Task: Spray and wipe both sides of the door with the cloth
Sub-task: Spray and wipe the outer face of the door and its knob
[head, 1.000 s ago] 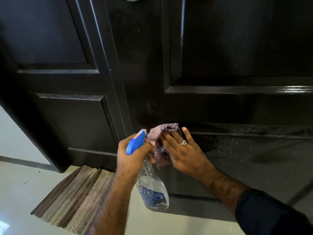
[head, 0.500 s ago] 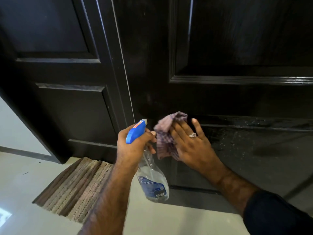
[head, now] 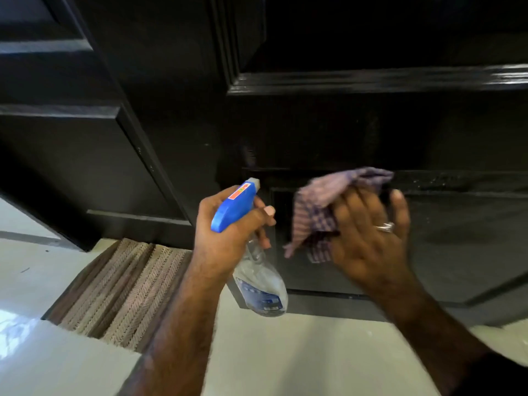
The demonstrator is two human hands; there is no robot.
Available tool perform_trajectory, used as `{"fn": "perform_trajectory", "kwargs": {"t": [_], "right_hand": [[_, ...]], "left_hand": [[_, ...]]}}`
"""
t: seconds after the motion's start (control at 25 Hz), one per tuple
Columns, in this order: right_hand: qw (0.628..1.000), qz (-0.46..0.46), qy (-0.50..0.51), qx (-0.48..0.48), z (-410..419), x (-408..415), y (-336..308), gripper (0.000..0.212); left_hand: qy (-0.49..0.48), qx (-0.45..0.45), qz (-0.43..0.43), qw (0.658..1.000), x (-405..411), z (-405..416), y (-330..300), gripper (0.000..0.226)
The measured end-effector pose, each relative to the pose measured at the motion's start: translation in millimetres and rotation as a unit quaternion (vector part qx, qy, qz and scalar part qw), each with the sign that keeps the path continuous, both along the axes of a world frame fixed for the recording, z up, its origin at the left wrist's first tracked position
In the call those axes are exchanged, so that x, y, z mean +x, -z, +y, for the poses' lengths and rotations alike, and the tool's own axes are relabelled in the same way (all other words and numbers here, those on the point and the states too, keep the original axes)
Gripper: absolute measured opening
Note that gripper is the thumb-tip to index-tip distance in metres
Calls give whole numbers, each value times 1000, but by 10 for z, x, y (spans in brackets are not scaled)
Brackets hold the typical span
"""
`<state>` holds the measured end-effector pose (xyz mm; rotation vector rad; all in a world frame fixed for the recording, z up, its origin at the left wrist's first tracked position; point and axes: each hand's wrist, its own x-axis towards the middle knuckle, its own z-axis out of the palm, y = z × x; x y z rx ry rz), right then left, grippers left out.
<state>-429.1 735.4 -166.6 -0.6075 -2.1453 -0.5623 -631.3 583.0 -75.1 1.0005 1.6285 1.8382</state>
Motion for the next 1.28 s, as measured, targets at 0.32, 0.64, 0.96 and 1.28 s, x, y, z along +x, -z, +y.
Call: {"fn": "perform_trajectory", "kwargs": {"t": [0.32, 0.64, 0.96, 1.28], "right_hand": [[980, 165, -14, -110, -341, -548, 120, 40], [993, 100, 42, -46, 195, 382, 7, 48], [870, 414, 154, -221, 97, 36, -218, 42], [947, 224, 77, -214, -513, -270, -170, 56]], "left_hand": [[11, 11, -21, 1000, 183, 219, -2, 16], [28, -8, 40, 999, 279, 235, 18, 14], [57, 7, 16, 998, 553, 147, 66, 11], [18, 27, 17, 999, 445, -156, -114, 14]]}}
